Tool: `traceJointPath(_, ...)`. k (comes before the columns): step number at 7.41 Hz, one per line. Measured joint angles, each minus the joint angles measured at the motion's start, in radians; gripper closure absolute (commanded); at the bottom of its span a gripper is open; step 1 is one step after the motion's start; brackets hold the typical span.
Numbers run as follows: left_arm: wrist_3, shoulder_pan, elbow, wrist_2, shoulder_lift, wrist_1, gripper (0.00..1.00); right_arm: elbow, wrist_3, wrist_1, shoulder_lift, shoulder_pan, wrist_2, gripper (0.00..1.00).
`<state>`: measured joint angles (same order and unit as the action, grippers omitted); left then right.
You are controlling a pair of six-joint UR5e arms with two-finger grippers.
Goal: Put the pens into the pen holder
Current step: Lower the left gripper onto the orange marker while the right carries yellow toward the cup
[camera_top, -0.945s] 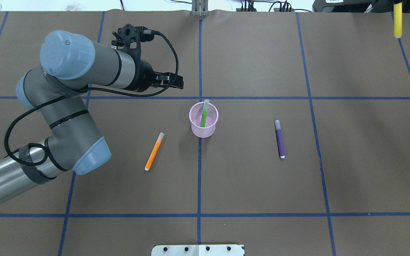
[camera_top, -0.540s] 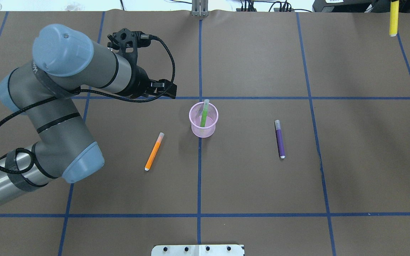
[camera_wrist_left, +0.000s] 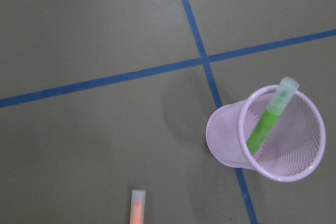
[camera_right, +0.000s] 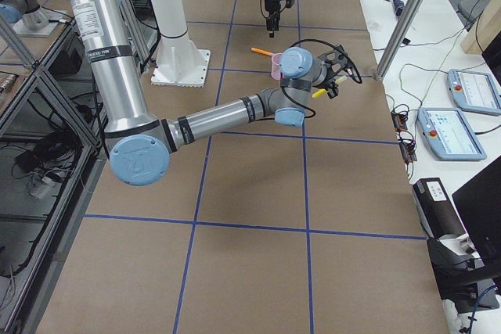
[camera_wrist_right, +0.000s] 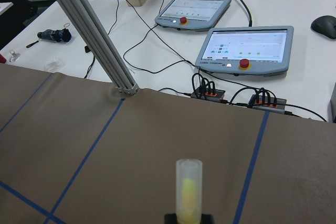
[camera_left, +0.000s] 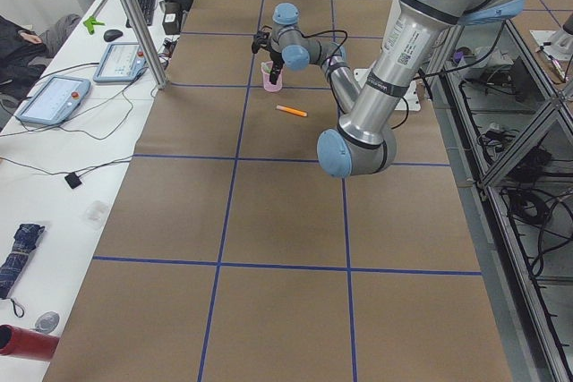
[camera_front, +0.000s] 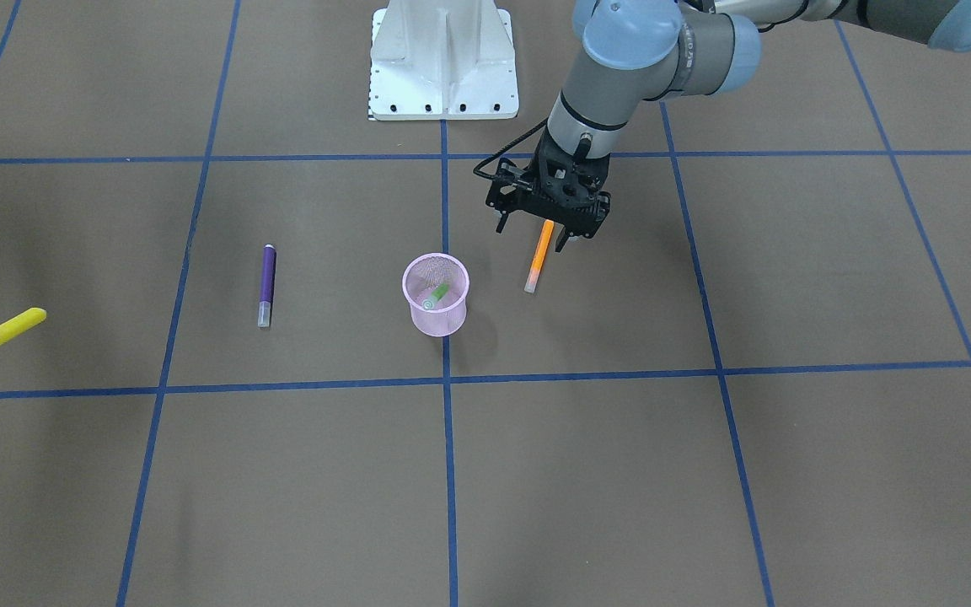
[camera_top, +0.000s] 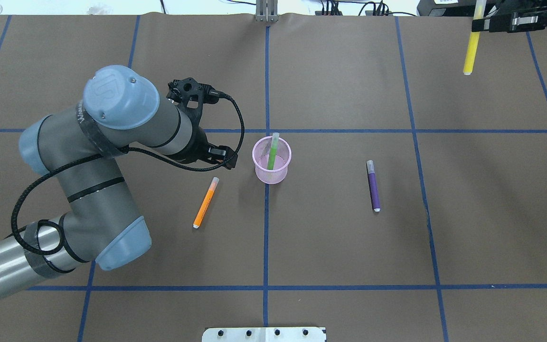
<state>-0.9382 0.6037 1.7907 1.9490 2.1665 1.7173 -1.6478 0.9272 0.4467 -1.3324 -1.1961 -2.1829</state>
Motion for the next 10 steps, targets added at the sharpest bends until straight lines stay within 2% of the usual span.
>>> traceJointPath(2,0.021,-0.019,-0.043,0.000,0.010,-0.012,0.13,-0.003,0.070,-0.095,-0.021,0.123,0.145,1.00)
traceJointPath(4,0.054,-0.027,-0.090,0.003,0.013,-0.012,0.09,-0.008,0.098,-0.126,-0.024,0.211,0.248,1.00)
traceJointPath(5,0.066,-0.030,-0.109,0.004,0.012,-0.011,0.04,-0.010,0.103,-0.129,-0.021,0.243,0.284,1.00)
traceJointPath(8,0.060,-0.042,-0.147,0.001,0.011,-0.006,0.05,-0.012,0.104,-0.131,-0.008,0.309,0.353,1.00)
traceJointPath(10,0.058,-0.053,-0.170,-0.001,0.013,-0.004,0.10,-0.013,0.104,-0.130,0.003,0.331,0.370,1.00)
